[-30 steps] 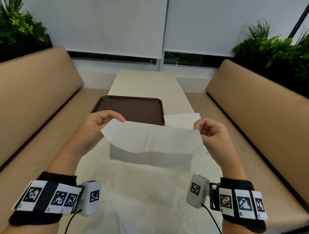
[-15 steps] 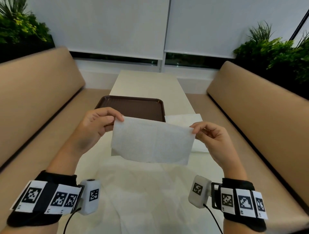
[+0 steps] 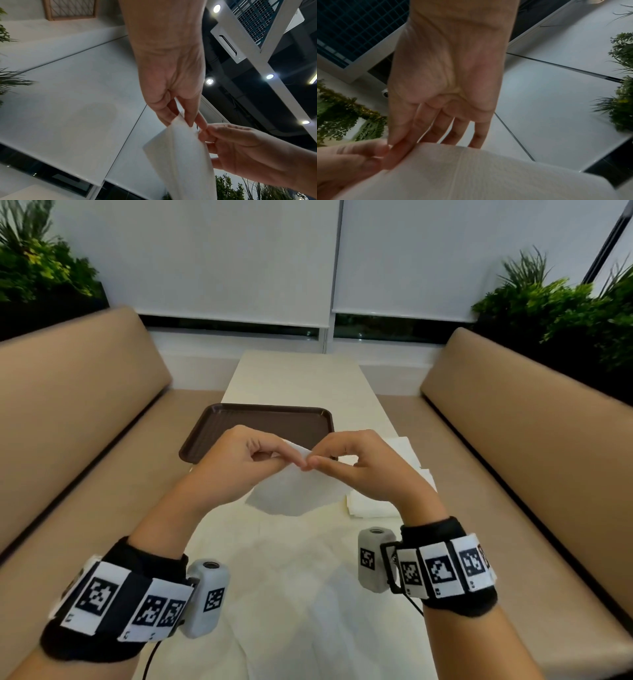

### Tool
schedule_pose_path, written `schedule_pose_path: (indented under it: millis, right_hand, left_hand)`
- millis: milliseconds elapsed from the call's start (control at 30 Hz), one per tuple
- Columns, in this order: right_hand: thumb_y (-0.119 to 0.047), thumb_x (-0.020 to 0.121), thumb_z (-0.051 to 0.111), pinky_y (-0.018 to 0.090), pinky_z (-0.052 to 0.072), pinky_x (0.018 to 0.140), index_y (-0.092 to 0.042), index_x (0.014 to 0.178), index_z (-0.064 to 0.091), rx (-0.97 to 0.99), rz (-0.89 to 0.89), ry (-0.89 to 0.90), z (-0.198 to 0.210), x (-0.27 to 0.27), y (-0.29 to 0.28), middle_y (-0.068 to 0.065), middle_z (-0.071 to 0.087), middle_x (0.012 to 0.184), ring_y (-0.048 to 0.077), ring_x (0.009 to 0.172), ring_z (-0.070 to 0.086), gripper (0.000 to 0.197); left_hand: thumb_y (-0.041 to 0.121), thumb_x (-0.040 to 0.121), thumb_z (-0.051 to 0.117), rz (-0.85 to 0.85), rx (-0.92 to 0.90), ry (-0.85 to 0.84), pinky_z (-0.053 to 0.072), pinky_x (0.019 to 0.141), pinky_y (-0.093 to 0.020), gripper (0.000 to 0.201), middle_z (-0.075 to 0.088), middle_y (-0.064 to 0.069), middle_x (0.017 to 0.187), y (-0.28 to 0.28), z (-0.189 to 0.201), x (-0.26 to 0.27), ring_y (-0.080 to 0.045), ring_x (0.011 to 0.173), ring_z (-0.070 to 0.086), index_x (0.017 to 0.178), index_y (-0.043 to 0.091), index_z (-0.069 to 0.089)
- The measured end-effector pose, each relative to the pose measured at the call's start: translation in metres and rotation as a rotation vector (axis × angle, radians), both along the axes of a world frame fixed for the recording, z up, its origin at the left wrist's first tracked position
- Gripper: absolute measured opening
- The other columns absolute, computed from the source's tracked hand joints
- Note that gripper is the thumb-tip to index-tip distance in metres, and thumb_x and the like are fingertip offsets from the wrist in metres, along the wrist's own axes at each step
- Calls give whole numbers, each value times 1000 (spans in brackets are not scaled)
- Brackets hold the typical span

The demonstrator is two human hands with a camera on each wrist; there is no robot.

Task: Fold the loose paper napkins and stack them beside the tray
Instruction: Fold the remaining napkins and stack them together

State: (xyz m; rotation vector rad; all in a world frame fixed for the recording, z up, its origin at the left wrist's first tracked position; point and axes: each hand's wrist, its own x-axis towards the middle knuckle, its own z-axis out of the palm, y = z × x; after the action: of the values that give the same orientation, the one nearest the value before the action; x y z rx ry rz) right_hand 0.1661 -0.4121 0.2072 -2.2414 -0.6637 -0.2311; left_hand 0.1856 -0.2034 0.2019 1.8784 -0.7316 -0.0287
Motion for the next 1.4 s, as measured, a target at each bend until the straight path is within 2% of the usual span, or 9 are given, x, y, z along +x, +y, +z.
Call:
schedule_pose_path:
  millis: [367, 600, 767, 933, 1033, 1100, 1167, 1267, 1400]
  right_hand:
    - [-30, 78, 75, 14, 48, 77, -24, 75, 76, 104, -93, 262, -30, 11, -43, -11, 74, 81, 3, 81, 67, 6]
    - [-4, 78, 75, 15, 48, 66, -12, 79, 73, 344, -224, 469, -80, 35, -92, -3, 72, 89, 3, 62, 59, 8]
    - [-1, 87, 62, 16, 49, 65, -13, 88, 73, 514, -484, 459, -99, 104, -131, -1, 69, 94, 16, 82, 62, 16]
    - [4, 81, 63, 21, 46, 56, -13, 96, 64, 298, -709, 396, -107, 175, -172, 6, 60, 104, 16, 72, 58, 22]
    - [3, 85, 56, 23, 50, 70, -10, 100, 67, 24, -865, 335, -121, 205, -192, 9, 51, 112, 25, 93, 59, 23]
    - [4, 88, 46, 19, 42, 85, -9, 110, 65, -218, -845, 345, -136, 215, -201, 11, 50, 123, 26, 112, 49, 32]
    - [-1, 91, 40, 11, 34, 77, -12, 111, 60, -353, -806, 394, -151, 218, -205, 9, 50, 125, 23, 110, 44, 31]
    - [-21, 90, 29, 27, 33, 99, -6, 119, 58, -503, -791, 549, -164, 216, -204, 6, 39, 131, 26, 126, 38, 43]
    - [-22, 94, 30, 52, 8, 113, -21, 127, 50, -675, -769, 758, -158, 203, -195, 7, 12, 153, 30, 140, 9, 39]
  left_hand:
    - [11, 86, 59, 130, -30, 121, 48, 93, -40, 26, 74, -6, 97, 10, -2, 10, -24, 100, 66, 88, 29, 78]
    - [-12, 82, 62, 103, -51, 365, 56, 71, -23, 40, 75, -3, 91, -7, -32, 47, -15, 83, 71, 91, 24, 75]
    - [-6, 85, 62, 255, -192, 502, 53, 63, -19, 25, 68, -9, 89, -69, -77, 117, -20, 84, 62, 77, 15, 75]
    - [-12, 89, 50, 276, -178, 604, 52, 82, -23, 31, 60, -14, 117, -142, -117, 182, -23, 101, 59, 109, 7, 66]
    - [-12, 89, 44, 276, -22, 532, 48, 67, -13, 39, 59, -8, 112, -174, -135, 207, -17, 85, 57, 118, 7, 61]
    - [-6, 92, 43, 267, 131, 491, 49, 87, -26, 38, 54, -13, 128, -189, -149, 222, -25, 104, 59, 126, 6, 57]
    - [12, 96, 46, 266, 303, 480, 38, 105, -34, 38, 42, -11, 141, -201, -157, 229, -30, 127, 44, 134, 12, 51]
    - [31, 98, 39, 287, 582, 489, 29, 108, -35, 34, 36, -6, 138, -212, -162, 231, -28, 130, 33, 128, 20, 50]
    - [37, 98, 28, 272, 696, 434, 21, 106, -36, 26, 22, 0, 140, -214, -163, 222, -24, 131, 21, 114, 24, 43]
